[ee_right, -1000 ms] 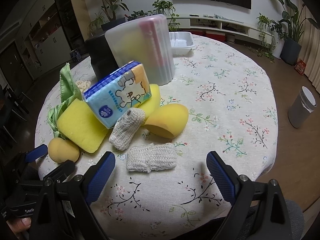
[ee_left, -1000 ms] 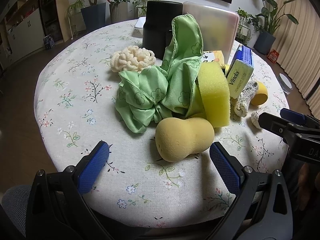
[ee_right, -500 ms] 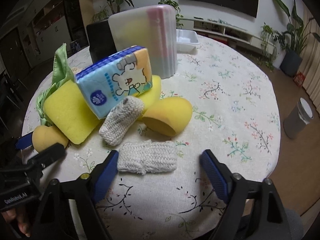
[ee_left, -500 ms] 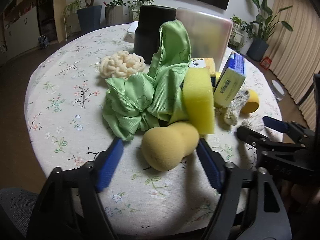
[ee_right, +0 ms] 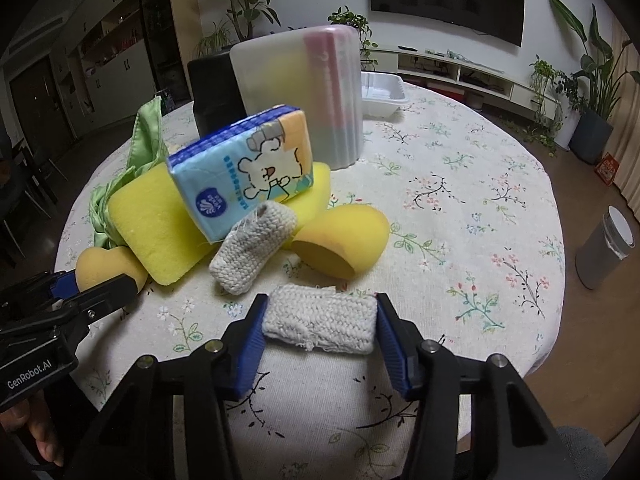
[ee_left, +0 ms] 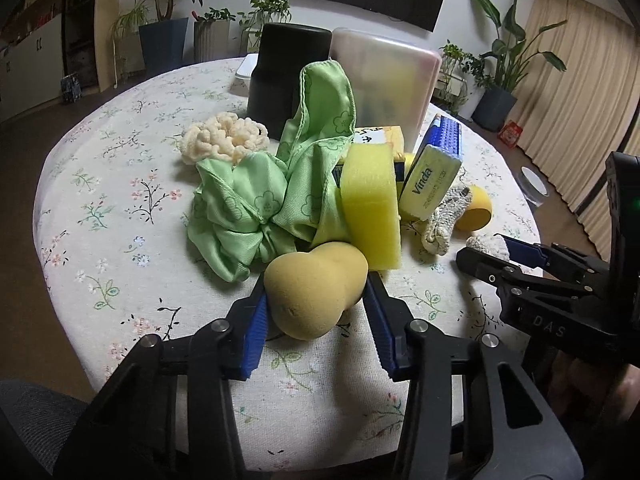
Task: Organize soft objects
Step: 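Grasp the tan peanut sponge with left tool while right tool grasps white knitted mitt, then carry both items to the white tray and release them inside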
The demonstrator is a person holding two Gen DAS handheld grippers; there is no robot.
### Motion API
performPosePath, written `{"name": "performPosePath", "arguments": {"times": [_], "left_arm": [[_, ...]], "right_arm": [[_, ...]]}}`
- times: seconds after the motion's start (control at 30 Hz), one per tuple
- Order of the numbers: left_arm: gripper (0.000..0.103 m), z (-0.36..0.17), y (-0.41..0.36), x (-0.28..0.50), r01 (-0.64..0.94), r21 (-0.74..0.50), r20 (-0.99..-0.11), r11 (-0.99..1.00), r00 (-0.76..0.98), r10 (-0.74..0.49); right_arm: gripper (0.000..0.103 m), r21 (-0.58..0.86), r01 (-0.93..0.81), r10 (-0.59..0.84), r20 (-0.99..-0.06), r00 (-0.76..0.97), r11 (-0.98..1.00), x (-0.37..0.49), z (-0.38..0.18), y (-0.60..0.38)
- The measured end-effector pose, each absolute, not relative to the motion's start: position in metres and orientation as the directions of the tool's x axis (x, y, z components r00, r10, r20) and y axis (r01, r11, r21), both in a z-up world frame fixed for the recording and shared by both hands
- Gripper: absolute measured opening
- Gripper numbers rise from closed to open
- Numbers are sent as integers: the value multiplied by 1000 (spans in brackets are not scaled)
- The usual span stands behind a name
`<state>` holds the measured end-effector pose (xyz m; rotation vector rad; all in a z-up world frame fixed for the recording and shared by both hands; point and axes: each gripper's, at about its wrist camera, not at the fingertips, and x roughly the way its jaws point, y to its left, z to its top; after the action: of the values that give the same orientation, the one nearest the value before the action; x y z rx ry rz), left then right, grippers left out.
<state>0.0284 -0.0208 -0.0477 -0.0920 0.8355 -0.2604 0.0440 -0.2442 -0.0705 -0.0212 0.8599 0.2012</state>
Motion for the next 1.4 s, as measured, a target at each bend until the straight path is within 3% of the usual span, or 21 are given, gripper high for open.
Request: {"name": "performPosePath", "arguments": {"times": [0.53,1.4], "left_arm": [[41,-36,-27,14,254,-176,-710,951,637,-301],[41,7,63,36,100,-202,-690,974,691,-214]], "right_arm": [[54,80,-203,191,-757,625,976,32,-60,-242],[54,51,-109,111,-750,653,993,17,-18,-312]]}}
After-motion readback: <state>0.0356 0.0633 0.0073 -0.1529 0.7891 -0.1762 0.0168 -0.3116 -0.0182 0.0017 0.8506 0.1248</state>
